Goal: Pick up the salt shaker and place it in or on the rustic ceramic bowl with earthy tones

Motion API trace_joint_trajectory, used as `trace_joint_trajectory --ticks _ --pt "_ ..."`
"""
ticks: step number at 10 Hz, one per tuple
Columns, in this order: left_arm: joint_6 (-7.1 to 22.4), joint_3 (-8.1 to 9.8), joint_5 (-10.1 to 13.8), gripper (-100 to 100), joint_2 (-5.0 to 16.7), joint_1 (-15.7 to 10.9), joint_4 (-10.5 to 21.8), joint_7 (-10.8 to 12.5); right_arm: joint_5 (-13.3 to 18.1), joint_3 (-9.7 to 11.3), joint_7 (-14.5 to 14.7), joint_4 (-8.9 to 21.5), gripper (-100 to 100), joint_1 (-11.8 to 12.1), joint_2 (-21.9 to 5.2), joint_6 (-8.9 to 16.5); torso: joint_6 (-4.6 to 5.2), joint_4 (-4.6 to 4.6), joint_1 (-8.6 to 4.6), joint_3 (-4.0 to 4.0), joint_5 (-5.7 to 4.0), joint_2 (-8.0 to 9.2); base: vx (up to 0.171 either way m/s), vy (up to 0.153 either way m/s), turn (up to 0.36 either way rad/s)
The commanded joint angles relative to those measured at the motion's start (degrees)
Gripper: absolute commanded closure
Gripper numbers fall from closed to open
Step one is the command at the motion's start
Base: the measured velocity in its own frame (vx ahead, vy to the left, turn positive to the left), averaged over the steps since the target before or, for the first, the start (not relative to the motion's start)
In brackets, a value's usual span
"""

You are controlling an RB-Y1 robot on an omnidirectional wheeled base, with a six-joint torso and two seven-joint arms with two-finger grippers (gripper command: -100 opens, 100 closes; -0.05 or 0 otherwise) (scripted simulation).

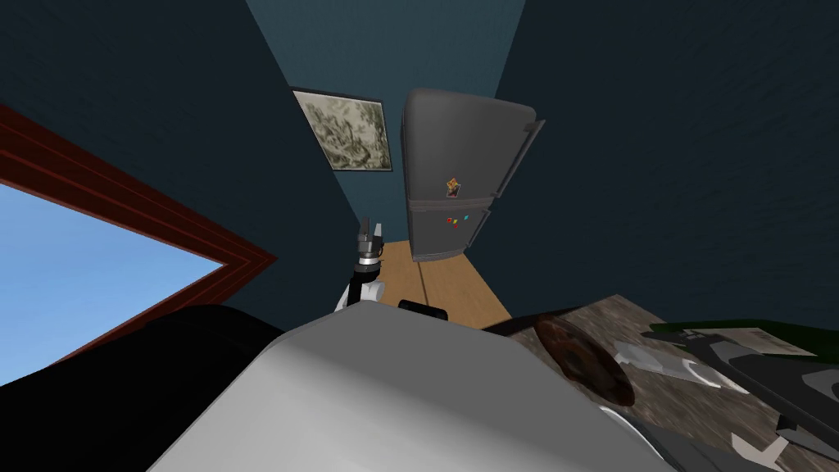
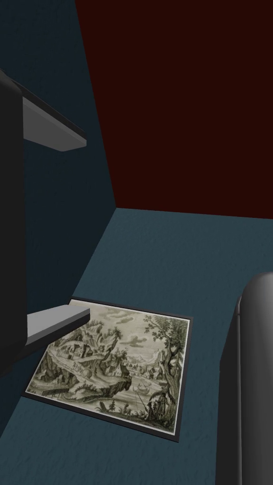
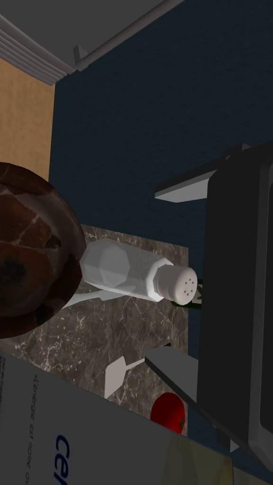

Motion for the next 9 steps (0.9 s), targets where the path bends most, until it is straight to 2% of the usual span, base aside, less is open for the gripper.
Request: trace_joint_trajectory --ticks 1,2,3,9 --pt "0.0 0.00 0.0 0 0.0 0.0 0.0 0.0 0.0 0.0 0.0 0.0 -100 0.0 0.0 0.0 0.00 0.00 0.00 0.00 0.00 0.00 0.000 0.000 0.000" --pt "0.0 0.00 0.0 0 0.0 0.0 0.0 0.0 0.0 0.0 0.0 0.0 0 0.0 0.0 0.0 0.00 0.00 0.00 0.00 0.00 0.00 0.000 0.000 0.000" --pt "0.0 0.00 0.0 0 0.0 0.0 0.0 0.0 2.2 2.2 -1.0 -0.2 -100 -0.7 -1.9 -2.3 0.00 0.00 0.00 0.00 0.00 0.00 0.026 -0.007 -0.061" --pt "0.0 0.00 0.0 0 0.0 0.0 0.0 0.0 8.6 8.9 -3.9 -0.6 -100 -2.8 -7.5 -9.4 0.00 -0.03 0.01 -0.07 0.01 -0.12 0.037 -0.007 -0.041"
